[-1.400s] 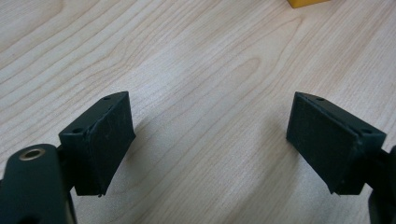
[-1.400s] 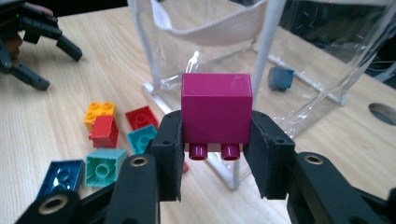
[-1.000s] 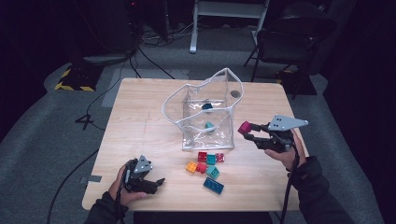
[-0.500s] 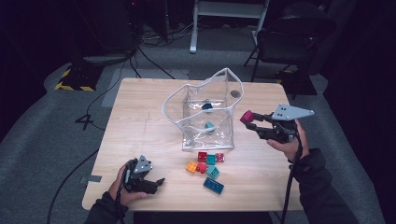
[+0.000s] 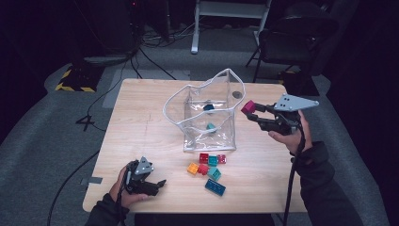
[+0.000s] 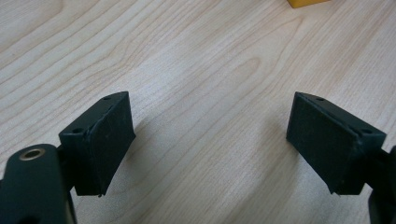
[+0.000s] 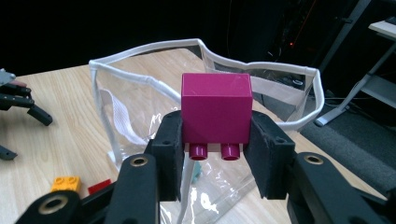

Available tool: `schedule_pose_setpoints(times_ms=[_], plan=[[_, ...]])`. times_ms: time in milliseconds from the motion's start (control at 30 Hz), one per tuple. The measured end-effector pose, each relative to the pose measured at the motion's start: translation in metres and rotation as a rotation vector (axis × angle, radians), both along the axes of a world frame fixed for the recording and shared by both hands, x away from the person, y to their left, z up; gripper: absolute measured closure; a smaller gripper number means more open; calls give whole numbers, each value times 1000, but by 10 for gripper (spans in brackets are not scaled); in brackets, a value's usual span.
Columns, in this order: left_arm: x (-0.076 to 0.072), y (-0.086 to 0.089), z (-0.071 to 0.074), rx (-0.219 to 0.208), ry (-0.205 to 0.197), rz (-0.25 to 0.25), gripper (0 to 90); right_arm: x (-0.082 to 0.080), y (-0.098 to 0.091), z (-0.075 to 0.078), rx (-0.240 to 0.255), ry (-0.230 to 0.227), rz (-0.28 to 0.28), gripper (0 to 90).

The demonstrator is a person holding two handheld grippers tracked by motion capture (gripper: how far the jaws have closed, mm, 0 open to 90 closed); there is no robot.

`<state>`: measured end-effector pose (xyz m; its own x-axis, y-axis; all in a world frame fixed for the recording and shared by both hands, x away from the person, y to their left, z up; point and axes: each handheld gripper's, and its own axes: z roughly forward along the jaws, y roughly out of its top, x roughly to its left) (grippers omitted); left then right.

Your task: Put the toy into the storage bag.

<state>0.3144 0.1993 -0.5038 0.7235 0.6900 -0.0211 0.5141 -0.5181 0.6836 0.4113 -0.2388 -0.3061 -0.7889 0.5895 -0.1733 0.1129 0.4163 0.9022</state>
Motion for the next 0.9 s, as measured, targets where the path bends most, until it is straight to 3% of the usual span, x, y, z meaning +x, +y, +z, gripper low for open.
schedule_pose_setpoints(times_ms=[700,900], plan=[[0,0,0,0,0,-1,152,28,20,17,-1,-4,-29,596],[0,0,0,1,0,-1,152,36,32,16,-21,3,-30,596]])
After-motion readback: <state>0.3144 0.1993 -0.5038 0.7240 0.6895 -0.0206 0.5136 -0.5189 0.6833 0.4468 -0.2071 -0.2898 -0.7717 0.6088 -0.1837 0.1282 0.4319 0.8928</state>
